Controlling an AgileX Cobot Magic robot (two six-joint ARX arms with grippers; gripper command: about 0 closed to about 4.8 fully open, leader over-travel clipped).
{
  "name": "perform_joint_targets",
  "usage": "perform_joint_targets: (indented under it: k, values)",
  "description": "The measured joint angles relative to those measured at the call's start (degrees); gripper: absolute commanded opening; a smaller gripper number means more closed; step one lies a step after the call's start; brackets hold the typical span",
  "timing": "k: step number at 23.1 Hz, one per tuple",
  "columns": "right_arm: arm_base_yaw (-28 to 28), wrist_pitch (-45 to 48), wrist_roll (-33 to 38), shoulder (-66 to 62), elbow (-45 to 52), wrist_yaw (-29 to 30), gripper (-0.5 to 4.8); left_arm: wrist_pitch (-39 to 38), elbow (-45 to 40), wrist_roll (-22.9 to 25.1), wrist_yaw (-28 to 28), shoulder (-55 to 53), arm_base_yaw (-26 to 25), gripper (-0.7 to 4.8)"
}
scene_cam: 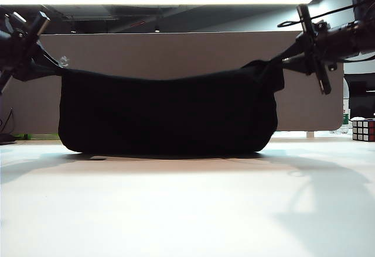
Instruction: Fold the bottom side of the T-shirt horizontally towards the center, about one-third of the way, then fold the sleeve back towards the center, creating a straight line along the edge of the T-shirt, and finally fold the bottom of the T-shirt up towards the top, creating a neat rectangle.
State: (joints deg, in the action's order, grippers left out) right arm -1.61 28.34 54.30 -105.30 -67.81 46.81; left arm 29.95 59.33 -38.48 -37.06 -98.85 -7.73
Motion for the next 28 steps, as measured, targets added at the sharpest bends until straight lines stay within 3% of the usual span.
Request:
perform_joint_targets:
  k: [9, 18, 28]
  values:
    - [0.07, -0.87, -0.07, -13.44, -12.2, -0.72, -0.07, -0.22, 14.36, -0.83, 0.28, -12.55, 1.64, -0.06]
    - [0.09, -6.43, -0.26, -24.13, -29.7, -2.71, -0.07, -0.24, 27.32, -1.03, 5.66, -21.66, 3.54, -0.06]
    - [0.09, -11.28, -0.17, -37.07, -48.65, -5.7, -0.07, -0.26, 35.34, -0.83, 10.84, -29.31, 4.28, -0.06]
